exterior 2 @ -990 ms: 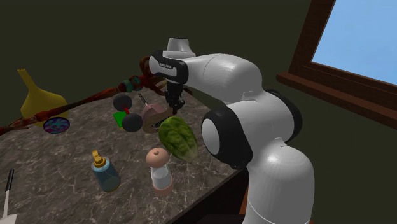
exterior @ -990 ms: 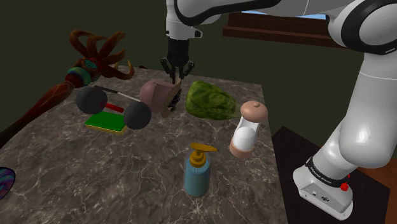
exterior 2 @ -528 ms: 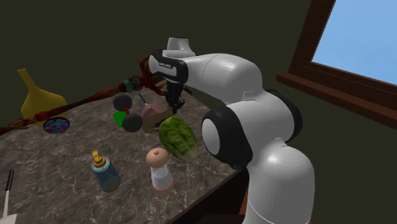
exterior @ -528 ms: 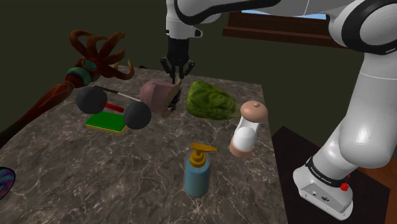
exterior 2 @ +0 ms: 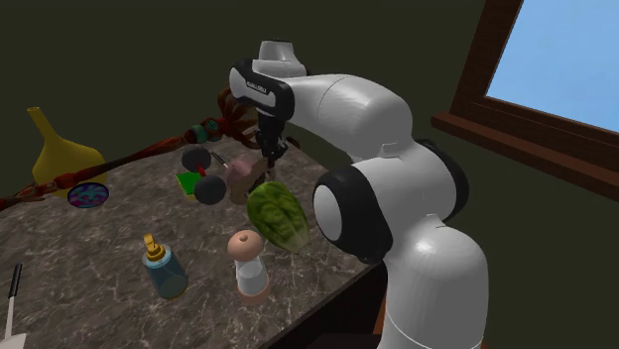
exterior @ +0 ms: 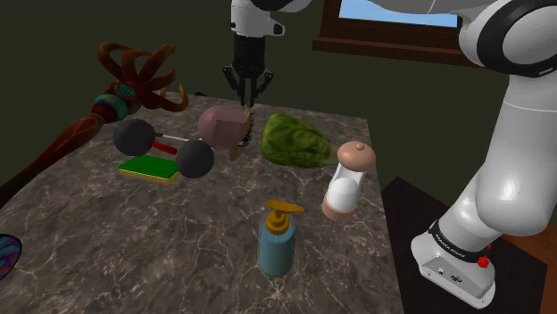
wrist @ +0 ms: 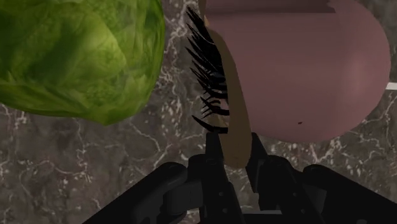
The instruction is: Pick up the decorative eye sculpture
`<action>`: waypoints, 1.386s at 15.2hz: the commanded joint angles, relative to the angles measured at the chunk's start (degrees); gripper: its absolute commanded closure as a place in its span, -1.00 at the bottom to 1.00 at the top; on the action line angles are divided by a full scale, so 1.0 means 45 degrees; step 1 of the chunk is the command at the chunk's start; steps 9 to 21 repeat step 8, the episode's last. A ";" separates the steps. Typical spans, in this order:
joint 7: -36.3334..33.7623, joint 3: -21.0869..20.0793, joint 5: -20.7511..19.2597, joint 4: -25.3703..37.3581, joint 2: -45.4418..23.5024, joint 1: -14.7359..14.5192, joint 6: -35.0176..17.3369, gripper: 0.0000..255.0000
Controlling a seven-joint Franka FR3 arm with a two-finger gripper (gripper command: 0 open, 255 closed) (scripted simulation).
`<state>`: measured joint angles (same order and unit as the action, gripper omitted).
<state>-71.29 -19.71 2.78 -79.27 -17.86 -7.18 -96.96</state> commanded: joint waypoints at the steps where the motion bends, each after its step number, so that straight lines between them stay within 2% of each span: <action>1: -0.0050 -0.0007 -0.0020 0.0413 -0.0043 -0.0026 0.0348 1.00; 6: -0.0189 -0.0024 -0.0107 0.1617 -0.0282 -0.0128 0.1311 1.00; 21: -0.0193 -0.0025 -0.0109 0.1654 -0.0290 -0.0131 0.1340 1.00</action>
